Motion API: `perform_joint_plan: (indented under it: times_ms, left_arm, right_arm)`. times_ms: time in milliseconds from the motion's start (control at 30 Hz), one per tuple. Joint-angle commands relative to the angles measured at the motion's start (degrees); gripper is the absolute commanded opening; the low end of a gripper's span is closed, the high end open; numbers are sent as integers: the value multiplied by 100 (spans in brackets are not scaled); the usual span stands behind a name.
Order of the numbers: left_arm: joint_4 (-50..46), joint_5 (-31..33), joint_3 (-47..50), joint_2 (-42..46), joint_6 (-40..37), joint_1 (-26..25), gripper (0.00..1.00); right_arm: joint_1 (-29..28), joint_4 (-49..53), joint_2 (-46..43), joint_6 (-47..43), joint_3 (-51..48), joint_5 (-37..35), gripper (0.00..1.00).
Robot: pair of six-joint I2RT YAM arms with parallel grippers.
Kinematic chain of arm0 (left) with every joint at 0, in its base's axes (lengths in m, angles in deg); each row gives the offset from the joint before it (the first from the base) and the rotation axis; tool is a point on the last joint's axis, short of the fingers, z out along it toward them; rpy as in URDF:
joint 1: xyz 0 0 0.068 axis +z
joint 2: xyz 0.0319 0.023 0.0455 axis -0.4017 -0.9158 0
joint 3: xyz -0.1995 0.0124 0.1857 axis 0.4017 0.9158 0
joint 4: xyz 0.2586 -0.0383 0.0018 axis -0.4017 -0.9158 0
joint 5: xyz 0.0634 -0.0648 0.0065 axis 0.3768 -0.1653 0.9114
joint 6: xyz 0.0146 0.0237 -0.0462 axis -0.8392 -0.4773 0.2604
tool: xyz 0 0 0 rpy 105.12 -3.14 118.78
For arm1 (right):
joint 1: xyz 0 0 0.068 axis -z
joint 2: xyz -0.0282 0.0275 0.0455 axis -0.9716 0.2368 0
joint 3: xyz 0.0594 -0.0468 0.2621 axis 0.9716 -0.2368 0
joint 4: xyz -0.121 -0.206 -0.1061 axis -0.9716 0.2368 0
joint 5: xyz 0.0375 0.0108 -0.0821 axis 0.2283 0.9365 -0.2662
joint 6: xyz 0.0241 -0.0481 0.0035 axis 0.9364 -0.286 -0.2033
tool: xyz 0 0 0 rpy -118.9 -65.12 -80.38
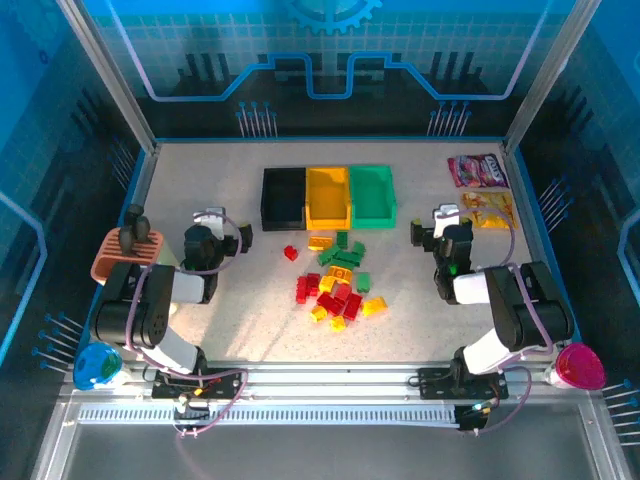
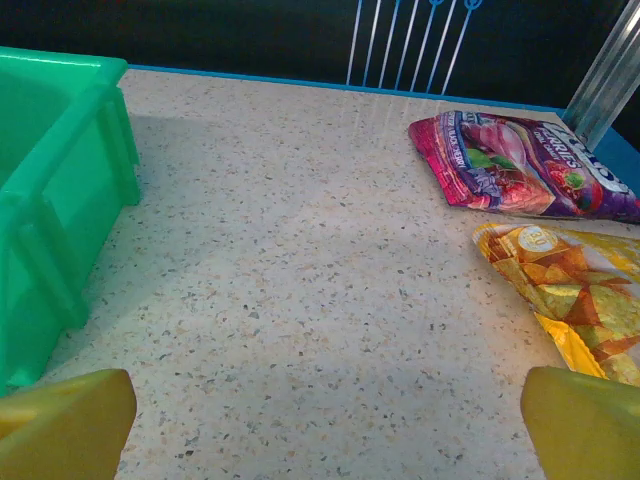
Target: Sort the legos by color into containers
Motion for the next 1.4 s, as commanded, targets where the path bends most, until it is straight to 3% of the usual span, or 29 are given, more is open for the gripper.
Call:
perform_joint_plan:
  times_ms: [0,1233,1300,1367]
  left_arm:
    - [78,-115,-88,80,1,56,99]
    - [113,-57,-83,95,-8,52,99]
    - [-161,156,-88,434,-76,-68,99]
    - [-1580,982,-467,1132,-25,-379,99]
  right_arm:
    - [8,-49,-42,88,-5,73,100]
    - [-1,-46,-42,62,4,88,100]
    - [-159,-5,-214,-190,-26,204,100]
    - [-616,840,-1087,-710,101,-24,100]
